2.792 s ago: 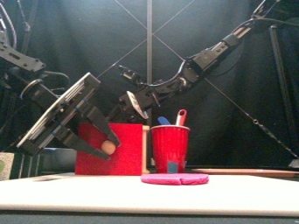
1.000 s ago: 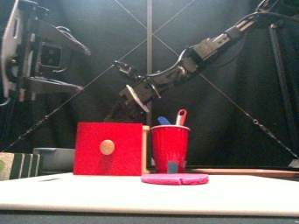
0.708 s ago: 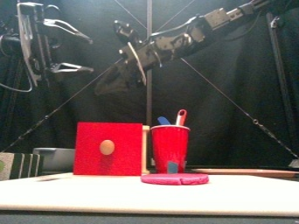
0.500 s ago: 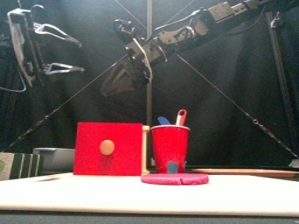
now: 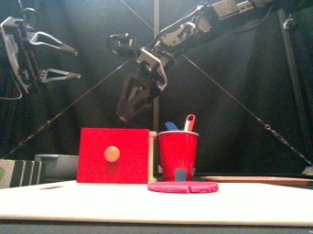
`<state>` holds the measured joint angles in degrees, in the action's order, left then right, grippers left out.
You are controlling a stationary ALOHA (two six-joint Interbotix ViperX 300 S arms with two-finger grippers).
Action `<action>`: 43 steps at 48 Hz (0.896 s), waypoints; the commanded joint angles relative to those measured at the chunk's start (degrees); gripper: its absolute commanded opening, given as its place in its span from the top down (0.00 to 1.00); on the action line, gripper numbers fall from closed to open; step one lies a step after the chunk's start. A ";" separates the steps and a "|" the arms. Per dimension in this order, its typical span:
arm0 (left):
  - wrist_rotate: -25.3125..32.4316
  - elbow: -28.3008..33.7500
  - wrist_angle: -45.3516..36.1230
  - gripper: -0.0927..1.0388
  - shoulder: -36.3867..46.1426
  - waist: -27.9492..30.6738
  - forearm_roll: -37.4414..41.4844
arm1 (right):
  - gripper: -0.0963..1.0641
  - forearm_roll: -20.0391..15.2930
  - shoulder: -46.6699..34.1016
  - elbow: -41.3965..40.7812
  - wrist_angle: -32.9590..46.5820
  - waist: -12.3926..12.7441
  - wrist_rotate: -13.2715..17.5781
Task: Get the cutter from the drawer then cut the dough then place the extra dough in the bowl
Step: Place the cutter on the board
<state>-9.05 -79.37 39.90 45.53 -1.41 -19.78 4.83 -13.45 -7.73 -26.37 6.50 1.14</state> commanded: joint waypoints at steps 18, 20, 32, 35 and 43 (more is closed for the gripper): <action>-0.35 -0.88 -1.32 0.11 0.00 0.00 0.00 | 0.21 2.11 -3.25 2.72 -0.79 0.09 -0.09; -0.35 -0.88 -1.32 0.11 0.09 0.00 -0.09 | 0.21 2.20 -3.69 2.72 -0.79 0.18 -0.18; -0.35 -0.88 -1.32 0.11 0.00 0.00 -0.09 | 0.23 2.29 -6.33 4.04 -0.88 0.09 -0.18; -0.35 -0.97 -1.41 0.11 0.09 -0.09 -0.09 | 0.27 2.29 -6.50 4.48 -1.14 0.09 -0.18; -0.35 -1.05 -1.41 0.11 0.00 -0.18 -0.53 | 0.44 2.20 -6.59 5.27 -2.46 0.00 -0.09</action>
<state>-9.49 -81.21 38.32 45.53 -1.41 -20.13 7.21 -21.53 -4.22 -28.48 6.42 1.14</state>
